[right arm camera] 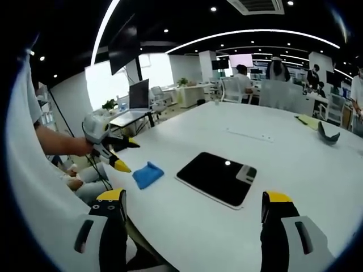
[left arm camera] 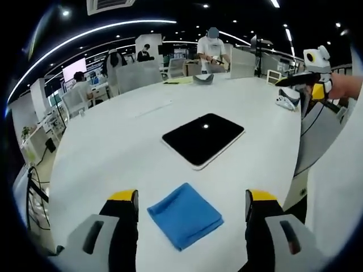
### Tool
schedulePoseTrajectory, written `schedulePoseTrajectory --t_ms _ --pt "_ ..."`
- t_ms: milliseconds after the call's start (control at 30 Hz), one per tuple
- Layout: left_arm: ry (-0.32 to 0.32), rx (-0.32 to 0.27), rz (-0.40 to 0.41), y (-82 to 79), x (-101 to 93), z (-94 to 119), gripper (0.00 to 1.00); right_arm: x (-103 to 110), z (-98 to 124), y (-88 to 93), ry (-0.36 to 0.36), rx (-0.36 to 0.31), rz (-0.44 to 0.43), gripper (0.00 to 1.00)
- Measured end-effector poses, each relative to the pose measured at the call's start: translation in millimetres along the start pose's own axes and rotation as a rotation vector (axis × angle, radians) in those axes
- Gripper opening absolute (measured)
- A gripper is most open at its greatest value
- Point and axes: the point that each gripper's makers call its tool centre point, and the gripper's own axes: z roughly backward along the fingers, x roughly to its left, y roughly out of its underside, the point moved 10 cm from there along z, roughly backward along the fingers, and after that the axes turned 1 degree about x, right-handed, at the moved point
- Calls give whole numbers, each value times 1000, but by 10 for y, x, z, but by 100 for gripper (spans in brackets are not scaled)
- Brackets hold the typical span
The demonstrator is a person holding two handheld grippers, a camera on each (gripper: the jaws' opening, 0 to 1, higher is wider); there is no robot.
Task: Wipe the mirror surface with the cleaning cloth until all visible marks leave the cleaned area.
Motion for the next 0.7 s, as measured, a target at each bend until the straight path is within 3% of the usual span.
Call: schedulePoseTrajectory --t_ms 367,700 --pt "2 40 28 143 90 -138 68 3 -33 12 -8 8 -6 98" --pt "26 101 -3 295 74 -286 60 -4 -50 7 -1 19 -3 97"
